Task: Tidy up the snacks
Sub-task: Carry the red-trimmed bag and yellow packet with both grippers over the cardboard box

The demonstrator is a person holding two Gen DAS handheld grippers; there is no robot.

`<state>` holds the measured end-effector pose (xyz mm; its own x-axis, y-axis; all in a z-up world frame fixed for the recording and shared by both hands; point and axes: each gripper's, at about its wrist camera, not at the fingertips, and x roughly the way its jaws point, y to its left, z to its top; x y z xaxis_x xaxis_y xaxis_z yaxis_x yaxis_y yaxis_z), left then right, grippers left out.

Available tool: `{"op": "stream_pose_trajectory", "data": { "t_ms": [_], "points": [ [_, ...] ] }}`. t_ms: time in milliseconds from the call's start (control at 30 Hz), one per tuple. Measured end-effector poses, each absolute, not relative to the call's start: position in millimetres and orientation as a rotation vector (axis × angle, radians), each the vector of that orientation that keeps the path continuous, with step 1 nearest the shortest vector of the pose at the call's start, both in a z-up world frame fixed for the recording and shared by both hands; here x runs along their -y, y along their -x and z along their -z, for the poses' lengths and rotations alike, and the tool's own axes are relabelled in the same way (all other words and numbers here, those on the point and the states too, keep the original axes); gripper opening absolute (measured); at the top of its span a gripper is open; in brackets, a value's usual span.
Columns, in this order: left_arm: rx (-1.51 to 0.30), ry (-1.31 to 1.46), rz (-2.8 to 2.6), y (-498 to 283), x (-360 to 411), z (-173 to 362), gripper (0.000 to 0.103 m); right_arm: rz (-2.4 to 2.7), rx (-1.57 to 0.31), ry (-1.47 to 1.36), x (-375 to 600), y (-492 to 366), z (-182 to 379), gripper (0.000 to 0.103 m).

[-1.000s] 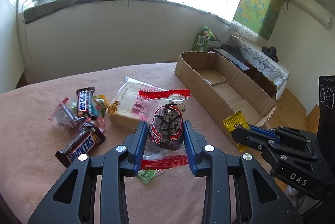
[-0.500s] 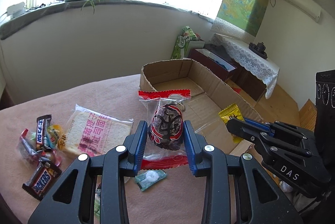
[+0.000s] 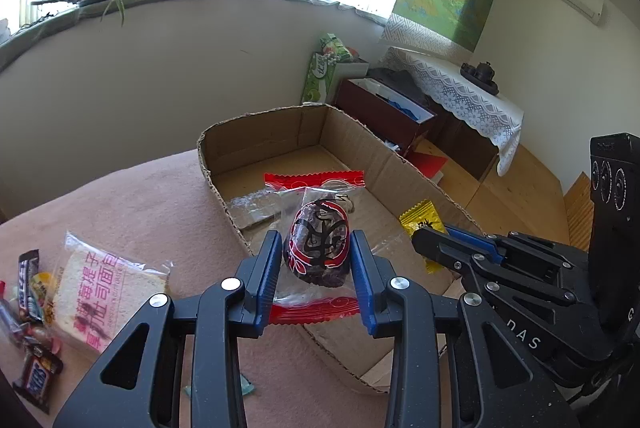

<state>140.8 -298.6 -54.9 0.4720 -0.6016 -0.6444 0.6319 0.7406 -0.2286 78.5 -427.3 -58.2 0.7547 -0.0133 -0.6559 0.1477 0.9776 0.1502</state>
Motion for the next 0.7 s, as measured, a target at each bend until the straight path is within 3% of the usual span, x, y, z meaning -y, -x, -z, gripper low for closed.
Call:
{"op": "stream_pose_trajectory", "data": {
  "t_ms": [600, 700],
  "points": [
    [-0.783, -0.068, 0.756, -140, 307, 55, 0.034, 0.121, -0.729, -0.198, 437, -78, 66, 0.011],
    [-0.780, -0.066, 0.749, -140, 306, 54, 0.040, 0.124, -0.729, -0.198, 437, -76, 65, 0.012]
  ]
}}
